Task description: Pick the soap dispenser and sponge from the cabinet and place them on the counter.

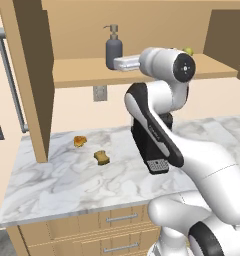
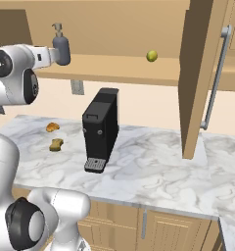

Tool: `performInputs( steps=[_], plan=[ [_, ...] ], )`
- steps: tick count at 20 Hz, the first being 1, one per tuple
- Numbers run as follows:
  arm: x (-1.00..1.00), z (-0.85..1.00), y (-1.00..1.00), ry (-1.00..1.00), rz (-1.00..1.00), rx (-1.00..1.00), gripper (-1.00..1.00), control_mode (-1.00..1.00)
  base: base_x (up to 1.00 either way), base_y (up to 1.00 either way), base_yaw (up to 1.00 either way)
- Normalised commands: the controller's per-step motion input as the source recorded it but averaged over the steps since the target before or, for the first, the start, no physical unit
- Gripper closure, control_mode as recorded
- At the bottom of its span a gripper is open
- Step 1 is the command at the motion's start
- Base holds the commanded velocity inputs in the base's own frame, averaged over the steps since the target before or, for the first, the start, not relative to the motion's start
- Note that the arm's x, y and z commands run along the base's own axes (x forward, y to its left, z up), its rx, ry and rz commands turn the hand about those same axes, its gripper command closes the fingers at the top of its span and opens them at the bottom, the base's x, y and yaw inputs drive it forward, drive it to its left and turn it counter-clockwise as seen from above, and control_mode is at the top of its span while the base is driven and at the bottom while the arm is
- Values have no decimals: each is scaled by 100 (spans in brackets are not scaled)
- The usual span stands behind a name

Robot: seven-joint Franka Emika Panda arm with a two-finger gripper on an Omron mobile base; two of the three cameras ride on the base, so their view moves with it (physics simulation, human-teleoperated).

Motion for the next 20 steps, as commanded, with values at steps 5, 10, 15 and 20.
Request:
performInputs(
  steps=[5,10,15,20],
  plan=[
    [11,15,0,3,0,0,-100,-100,0,0,0],
    [12,11,0,1,0,0,-100,-100,0,0,0],
    [15,11,0,1,0,0,-100,-100,0,0,0],
    [17,16,0,2,-1,0,-100,-100,0,0,0]
  ],
)
